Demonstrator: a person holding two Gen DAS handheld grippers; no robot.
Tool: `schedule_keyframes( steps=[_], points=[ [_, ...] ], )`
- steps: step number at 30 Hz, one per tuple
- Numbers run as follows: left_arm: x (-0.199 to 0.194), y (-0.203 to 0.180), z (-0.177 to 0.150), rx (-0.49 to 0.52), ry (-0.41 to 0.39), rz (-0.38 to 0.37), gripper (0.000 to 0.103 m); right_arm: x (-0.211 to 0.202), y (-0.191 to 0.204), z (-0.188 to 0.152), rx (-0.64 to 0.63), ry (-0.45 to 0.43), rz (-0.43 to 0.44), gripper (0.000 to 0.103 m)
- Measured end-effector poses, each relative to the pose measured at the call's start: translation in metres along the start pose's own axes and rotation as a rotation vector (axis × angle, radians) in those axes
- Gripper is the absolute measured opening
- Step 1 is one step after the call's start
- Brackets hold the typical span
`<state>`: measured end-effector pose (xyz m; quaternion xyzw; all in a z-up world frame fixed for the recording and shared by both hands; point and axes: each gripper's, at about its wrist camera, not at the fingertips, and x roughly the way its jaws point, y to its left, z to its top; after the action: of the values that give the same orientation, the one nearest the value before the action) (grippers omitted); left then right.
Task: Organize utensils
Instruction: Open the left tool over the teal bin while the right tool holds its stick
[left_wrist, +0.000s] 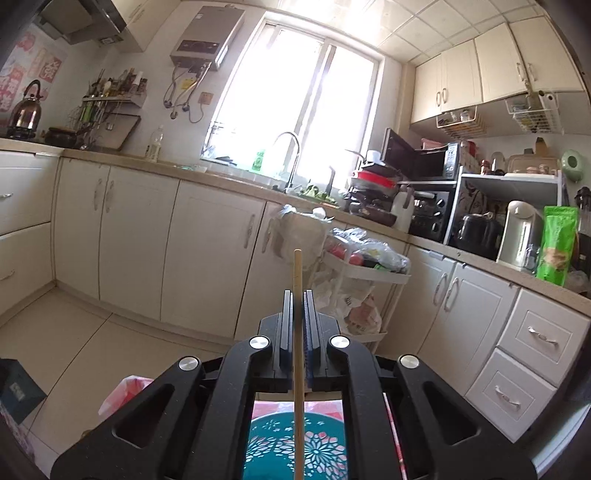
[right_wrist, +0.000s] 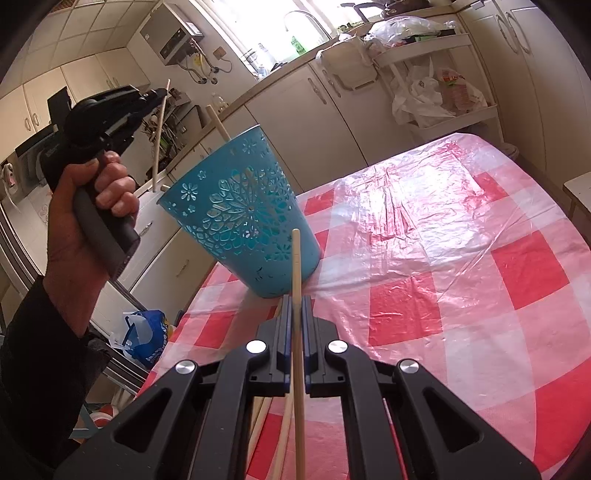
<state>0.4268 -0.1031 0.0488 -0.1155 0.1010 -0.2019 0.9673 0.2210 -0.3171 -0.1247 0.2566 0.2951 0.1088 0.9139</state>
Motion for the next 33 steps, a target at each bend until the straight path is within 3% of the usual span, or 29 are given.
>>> schedule_keyframes(
  steps=[10, 19, 21, 23, 25, 29, 33],
  points=[
    [-0.002, 0.020, -0.035, 0.009, 0.025, 0.047, 0.005, -0.001, -0.002, 0.001, 0.006, -0.002, -0.001, 0.006],
    [-0.018, 0.017, -0.055, 0.058, 0.110, 0.009, 0.006, -0.002, -0.001, 0.001, 0.005, -0.010, 0.001, 0.006],
    [-0.028, 0.019, -0.060, 0.057, 0.115, 0.013, 0.016, -0.004, -0.001, 0.000, 0.003, -0.020, 0.006, 0.006],
    [-0.044, 0.023, -0.062, 0.038, 0.100, 0.037, 0.044, -0.007, -0.001, 0.000, 0.002, -0.032, 0.017, 0.006],
    [-0.064, 0.029, -0.063, 0.011, 0.069, 0.069, 0.054, -0.011, -0.001, 0.000, 0.003, -0.049, 0.034, 0.006],
    [-0.105, 0.046, -0.075, -0.057, 0.030, 0.151, 0.070, -0.021, -0.002, 0.003, 0.027, -0.094, 0.081, 0.006],
    [-0.113, 0.063, -0.115, -0.104, 0.132, 0.184, 0.071, -0.034, 0.006, 0.014, 0.059, -0.157, 0.153, 0.006]
  ],
)
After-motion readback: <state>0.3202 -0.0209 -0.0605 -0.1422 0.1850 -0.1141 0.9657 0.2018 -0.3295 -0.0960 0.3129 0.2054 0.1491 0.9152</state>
